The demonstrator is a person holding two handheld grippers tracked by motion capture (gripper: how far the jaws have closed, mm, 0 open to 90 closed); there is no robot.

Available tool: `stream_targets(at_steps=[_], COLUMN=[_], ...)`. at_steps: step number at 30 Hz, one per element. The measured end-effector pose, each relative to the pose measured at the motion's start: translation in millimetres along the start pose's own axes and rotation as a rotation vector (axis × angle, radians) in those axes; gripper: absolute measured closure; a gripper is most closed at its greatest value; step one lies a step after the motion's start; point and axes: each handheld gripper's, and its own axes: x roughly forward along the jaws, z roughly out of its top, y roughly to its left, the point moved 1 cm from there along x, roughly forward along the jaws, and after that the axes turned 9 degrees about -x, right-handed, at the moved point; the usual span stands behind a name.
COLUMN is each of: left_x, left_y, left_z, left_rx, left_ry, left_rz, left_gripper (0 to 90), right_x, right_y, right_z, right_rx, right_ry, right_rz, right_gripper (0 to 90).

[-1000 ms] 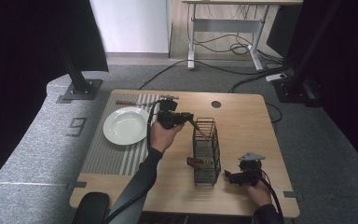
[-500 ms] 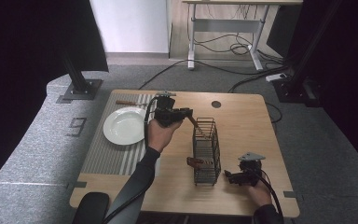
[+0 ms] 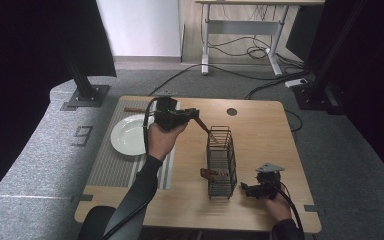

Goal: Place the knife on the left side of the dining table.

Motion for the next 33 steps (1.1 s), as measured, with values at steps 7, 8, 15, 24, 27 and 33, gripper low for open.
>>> stream_targets(at_steps=[7, 8, 15, 24, 27, 33], left_x=[-20.7, -24.8, -49.1, -77.7, -85.0, -95.8], left_y=[-2.5, -2.3, 2.5, 12.3, 17.3, 30.6], left_z=[6.8, 7.8, 9.8, 6.5, 2.8, -7.0], left_rx=[0.007, 0.007, 0.000, -0.015, -0.022, -0.048], left_ry=[-0.032, -0.036, -0.067, -0.104, -0.109, -0.115], left_rz=[-0.003, 0.000, 0.009, 0.034, 0.042, 0.057], left_gripper=[76.4, 76.4, 76.5, 76.6, 76.7, 76.8], right_x=[0.0, 0.0, -0.1, -0.1, -0.1, -0.1], right_y=[-0.1, -0.1, 0.0, 0.0, 0.0, 0.1], right_z=[0.0, 0.0, -0.1, 0.0, 0.0, 0.0], right_rx=[-0.002, -0.001, -0.001, -0.001, -0.001, 0.001], right_ry=[0.000, 0.000, 0.001, 0.001, 0.001, 0.001], right_rz=[0.000, 0.000, 0.001, 0.001, 0.001, 0.001], right_gripper=[0.0, 0.0, 0.0, 0.0, 0.0, 0.0])
